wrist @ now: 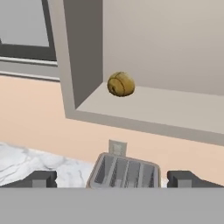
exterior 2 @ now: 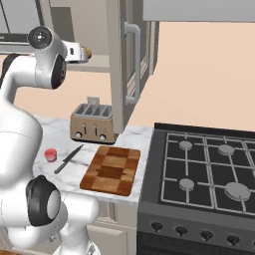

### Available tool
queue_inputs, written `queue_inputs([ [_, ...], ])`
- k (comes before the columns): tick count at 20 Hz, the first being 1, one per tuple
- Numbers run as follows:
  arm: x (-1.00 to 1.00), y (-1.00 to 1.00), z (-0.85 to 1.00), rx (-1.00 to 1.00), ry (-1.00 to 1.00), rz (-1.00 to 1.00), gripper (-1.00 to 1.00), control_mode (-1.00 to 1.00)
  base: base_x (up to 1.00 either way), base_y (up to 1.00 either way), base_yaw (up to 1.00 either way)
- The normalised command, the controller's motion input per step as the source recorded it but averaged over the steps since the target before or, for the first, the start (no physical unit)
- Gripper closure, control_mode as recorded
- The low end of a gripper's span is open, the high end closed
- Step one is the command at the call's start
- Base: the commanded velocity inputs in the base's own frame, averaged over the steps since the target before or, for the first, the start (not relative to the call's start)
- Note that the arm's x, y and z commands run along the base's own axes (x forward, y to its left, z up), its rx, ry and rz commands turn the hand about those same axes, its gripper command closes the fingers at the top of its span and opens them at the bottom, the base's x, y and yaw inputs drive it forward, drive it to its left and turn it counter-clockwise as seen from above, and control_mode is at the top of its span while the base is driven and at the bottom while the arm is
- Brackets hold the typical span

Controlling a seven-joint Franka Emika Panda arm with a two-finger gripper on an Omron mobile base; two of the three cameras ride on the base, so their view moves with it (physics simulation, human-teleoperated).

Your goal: Pick the bread, place it on the cutting board, pick the jam, place it on the counter, and close the cabinet.

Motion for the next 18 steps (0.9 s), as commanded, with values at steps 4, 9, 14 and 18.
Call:
queue_inputs([
  [4, 0.22, 0.0, 0.0, 0.0, -0.05, 0.0, -1.0, -1.0, 0.0, 0.0, 0.0],
  [9, 0.21, 0.0, 0.0, 0.0, -0.02, 0.0, -1.0, -1.0, 0.0, 0.0, 0.0],
  [14, 0.18, 0.0, 0.03, 0.0, 0.0, 0.0, -1.0, -1.0, 0.0, 0.0, 0.0],
  [18, 0.16, 0.0, 0.12, 0.0, 0.0, 0.0, -1.0, -1.0, 0.0, 0.0, 0.0],
])
